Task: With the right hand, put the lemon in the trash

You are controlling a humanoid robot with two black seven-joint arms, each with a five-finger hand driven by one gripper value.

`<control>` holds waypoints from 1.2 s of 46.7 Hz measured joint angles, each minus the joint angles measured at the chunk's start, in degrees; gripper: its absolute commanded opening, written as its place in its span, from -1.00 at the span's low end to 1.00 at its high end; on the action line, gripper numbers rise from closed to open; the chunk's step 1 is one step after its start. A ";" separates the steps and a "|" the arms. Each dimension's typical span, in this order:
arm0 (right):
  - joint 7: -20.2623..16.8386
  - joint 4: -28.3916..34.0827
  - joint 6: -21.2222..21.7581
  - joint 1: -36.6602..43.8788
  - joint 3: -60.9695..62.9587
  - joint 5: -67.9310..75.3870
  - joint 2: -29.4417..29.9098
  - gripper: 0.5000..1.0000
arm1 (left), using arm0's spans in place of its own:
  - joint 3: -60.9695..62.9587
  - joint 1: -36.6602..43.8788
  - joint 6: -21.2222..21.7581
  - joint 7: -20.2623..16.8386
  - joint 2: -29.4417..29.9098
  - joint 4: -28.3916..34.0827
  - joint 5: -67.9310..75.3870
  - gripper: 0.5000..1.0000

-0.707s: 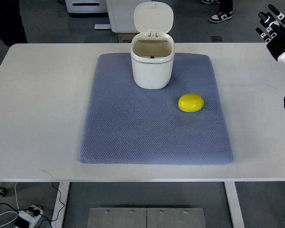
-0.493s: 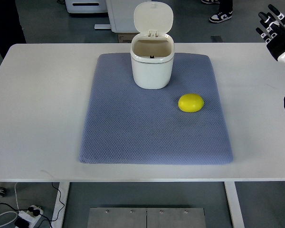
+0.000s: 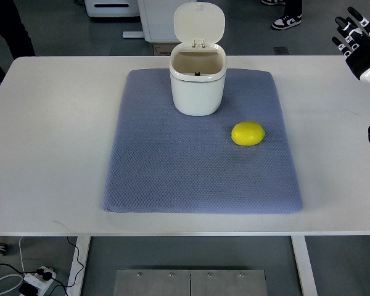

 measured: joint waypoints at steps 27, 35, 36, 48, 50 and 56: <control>0.09 -0.51 0.00 1.59 0.01 -0.05 0.18 1.00 | 0.00 0.05 0.00 0.00 0.00 0.00 0.04 1.00; 0.09 -0.52 -0.19 2.49 0.08 -0.01 0.62 1.00 | 0.00 0.04 0.02 0.00 0.00 0.00 0.04 1.00; 0.09 -0.53 -0.23 2.51 0.08 0.00 0.66 1.00 | 0.00 0.05 0.02 0.00 0.00 0.00 0.04 1.00; 0.09 -0.80 -0.27 1.89 -0.17 0.00 0.84 1.00 | 0.00 0.02 -0.05 0.00 0.00 0.00 0.03 1.00; 0.09 -0.86 -0.27 1.87 -0.19 0.00 0.95 1.00 | 0.00 0.01 -0.07 0.00 0.00 0.00 0.03 1.00; 0.15 -1.09 -0.27 1.85 -0.26 -0.02 0.94 1.00 | 0.00 0.04 -0.08 0.00 0.00 0.00 0.03 1.00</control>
